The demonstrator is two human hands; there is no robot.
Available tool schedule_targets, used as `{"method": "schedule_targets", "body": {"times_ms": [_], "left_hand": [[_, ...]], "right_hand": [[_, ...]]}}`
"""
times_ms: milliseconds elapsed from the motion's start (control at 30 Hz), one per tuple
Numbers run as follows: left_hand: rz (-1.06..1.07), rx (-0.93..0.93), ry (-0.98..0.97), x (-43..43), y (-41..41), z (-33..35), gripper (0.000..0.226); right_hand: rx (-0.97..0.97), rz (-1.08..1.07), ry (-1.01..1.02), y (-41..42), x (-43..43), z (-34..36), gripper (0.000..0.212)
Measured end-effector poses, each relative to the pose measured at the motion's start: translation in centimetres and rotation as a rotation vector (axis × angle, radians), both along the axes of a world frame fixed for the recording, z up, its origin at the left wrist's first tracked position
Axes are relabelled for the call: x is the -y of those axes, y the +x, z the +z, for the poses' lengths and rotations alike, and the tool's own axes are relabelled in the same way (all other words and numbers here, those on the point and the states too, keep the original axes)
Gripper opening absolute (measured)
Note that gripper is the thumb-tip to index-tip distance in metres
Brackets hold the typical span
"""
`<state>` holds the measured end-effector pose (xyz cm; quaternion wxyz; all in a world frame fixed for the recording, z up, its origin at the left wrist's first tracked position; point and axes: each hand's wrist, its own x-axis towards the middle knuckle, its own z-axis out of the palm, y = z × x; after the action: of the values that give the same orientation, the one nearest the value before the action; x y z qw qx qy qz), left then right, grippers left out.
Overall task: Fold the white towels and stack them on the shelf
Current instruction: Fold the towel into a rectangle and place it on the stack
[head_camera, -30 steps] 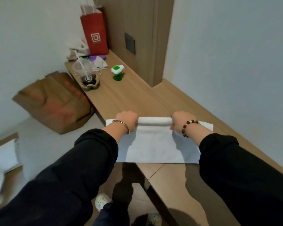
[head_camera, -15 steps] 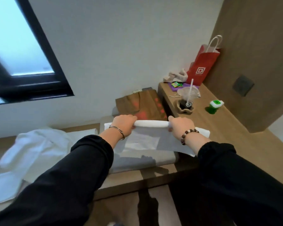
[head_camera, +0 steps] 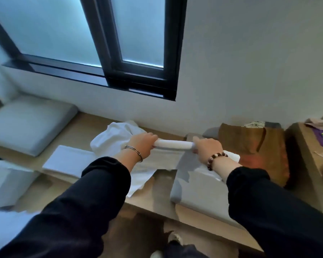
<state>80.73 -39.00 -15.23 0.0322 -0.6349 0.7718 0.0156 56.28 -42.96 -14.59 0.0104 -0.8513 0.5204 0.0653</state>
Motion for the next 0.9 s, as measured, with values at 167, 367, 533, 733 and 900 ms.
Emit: {"method": "schedule_targets", "body": {"times_ms": [167,367,533,733,900], "left_hand": [[0.187,0.048,0.029,0.3,7.3,-1.0,0.019],[0.318,0.132,0.023,0.1,14.7,-2.4,0.023],[0.313,0.150,0.045,0.7,23.4,-4.8,0.022],[0.216,0.130,0.113,1.7,37.7,-8.9,0.021],[0.130,0.149,0.215,1.6,48.5,-12.3,0.027]], "right_hand": [[0.031,0.181,0.007,7.8,4.0,-1.5,0.012],[0.090,0.279,-0.010,15.1,5.9,-3.4,0.013],[0.082,0.274,0.025,23.6,6.1,-5.8,0.019],[0.084,0.180,0.095,36.8,4.6,-10.2,0.013],[0.070,0.119,0.170,46.3,2.8,-13.1,0.012]]}}
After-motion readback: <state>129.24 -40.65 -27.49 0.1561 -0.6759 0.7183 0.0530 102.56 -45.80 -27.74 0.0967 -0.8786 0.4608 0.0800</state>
